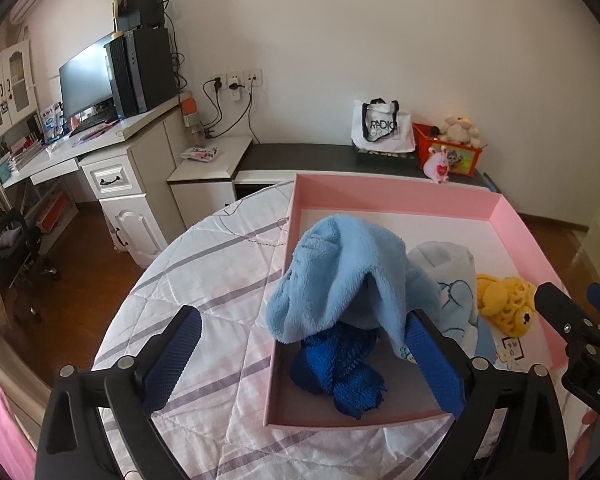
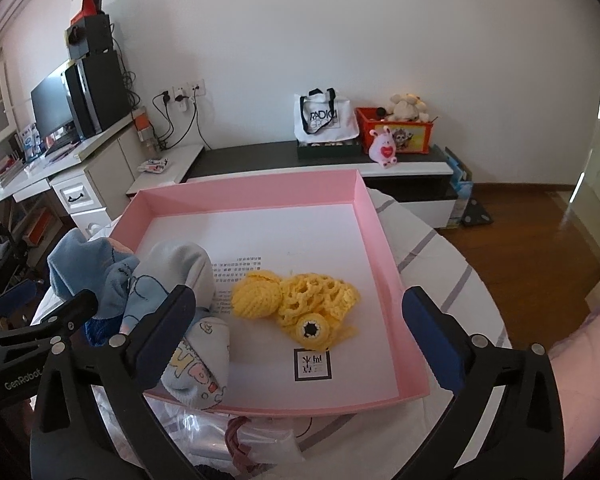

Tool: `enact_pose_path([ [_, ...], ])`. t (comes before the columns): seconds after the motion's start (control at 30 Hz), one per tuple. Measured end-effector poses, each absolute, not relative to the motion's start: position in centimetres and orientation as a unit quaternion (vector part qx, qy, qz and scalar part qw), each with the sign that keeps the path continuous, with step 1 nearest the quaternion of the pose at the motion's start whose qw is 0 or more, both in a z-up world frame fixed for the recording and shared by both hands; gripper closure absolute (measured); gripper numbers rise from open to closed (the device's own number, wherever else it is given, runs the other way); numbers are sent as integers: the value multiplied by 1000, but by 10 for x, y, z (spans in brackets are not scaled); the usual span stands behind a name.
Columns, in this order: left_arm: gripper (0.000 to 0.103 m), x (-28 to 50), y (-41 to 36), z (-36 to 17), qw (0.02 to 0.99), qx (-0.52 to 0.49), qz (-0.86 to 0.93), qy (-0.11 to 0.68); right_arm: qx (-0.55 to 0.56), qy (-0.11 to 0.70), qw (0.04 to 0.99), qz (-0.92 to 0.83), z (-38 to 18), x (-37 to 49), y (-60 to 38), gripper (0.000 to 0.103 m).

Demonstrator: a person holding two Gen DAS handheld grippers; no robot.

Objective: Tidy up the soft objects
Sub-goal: 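Lower the sock into the pink box with the left gripper while the right gripper releases the crochet inside, then withdraw both open grippers from the pink box back over the quilt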

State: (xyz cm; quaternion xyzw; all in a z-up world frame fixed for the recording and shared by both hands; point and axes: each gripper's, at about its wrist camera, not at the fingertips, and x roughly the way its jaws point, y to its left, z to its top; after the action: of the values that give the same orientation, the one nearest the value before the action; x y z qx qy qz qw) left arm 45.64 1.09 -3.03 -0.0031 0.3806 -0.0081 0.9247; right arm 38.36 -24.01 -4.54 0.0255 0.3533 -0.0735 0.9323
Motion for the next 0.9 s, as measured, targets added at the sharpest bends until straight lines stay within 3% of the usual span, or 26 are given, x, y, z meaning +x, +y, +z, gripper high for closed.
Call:
enact_pose_path([
  [0.9, 3, 343, 22, 5, 944, -15, -4, 329, 20, 303, 950, -71, -3, 297, -220, 0],
])
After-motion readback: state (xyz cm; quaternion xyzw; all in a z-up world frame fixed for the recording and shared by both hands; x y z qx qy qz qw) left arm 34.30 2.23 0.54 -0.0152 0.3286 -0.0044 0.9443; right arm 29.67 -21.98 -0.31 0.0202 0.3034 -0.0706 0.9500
